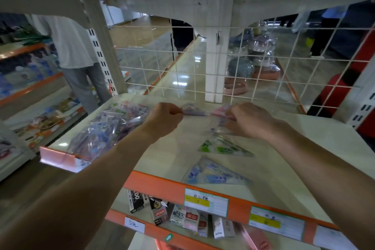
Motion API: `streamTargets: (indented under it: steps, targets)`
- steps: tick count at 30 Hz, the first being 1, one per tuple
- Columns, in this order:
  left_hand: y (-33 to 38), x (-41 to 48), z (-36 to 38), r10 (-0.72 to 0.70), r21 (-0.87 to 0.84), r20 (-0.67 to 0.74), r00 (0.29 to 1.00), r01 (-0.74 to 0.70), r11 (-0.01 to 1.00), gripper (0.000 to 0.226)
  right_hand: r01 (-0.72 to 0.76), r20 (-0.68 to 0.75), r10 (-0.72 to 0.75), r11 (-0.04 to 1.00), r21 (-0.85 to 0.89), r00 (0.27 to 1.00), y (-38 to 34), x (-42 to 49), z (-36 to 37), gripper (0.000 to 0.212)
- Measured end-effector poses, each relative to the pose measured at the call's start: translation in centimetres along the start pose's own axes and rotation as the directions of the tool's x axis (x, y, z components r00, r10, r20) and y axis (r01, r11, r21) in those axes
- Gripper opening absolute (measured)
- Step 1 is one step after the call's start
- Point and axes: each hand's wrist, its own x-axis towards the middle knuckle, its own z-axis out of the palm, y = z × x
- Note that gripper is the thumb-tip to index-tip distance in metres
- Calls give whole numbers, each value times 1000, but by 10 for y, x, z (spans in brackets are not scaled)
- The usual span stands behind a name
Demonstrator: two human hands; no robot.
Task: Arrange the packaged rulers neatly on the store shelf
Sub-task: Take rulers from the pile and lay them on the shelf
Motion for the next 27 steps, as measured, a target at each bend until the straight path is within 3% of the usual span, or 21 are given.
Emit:
streamTargets:
  steps: [4, 7, 14, 19, 22, 27]
  targets:
    - [-18, 2, -42, 38, 149, -85, 996, -25, 988, 15, 131, -37, -127, 985, 113, 991, -44, 19, -6, 34]
    - [-38, 2, -77, -11, 185, -176, 984, 44, 982, 18, 206, -20, -206, 962, 181, 978, -80, 41, 5, 27]
    - [-80, -3, -133, -115, 252, -268, 957, 185, 950, 21, 216, 53, -232, 952, 216, 971, -139, 86, 41, 59]
    - [-99, -6, -145, -117, 257, -254, 960, 184, 949, 18, 270, 65, -292, 935, 229, 954, -161, 102, 62, 65]
    - [-108, -8, -150, -173, 290, -197, 965, 226, 930, 19, 315, 28, -326, 930, 189, 945, -166, 106, 72, 46]
    - [-107, -18, -143, -244, 472, -57, 968, 242, 848, 48, 377, -29, -377, 915, 142, 926, -160, 103, 73, 35]
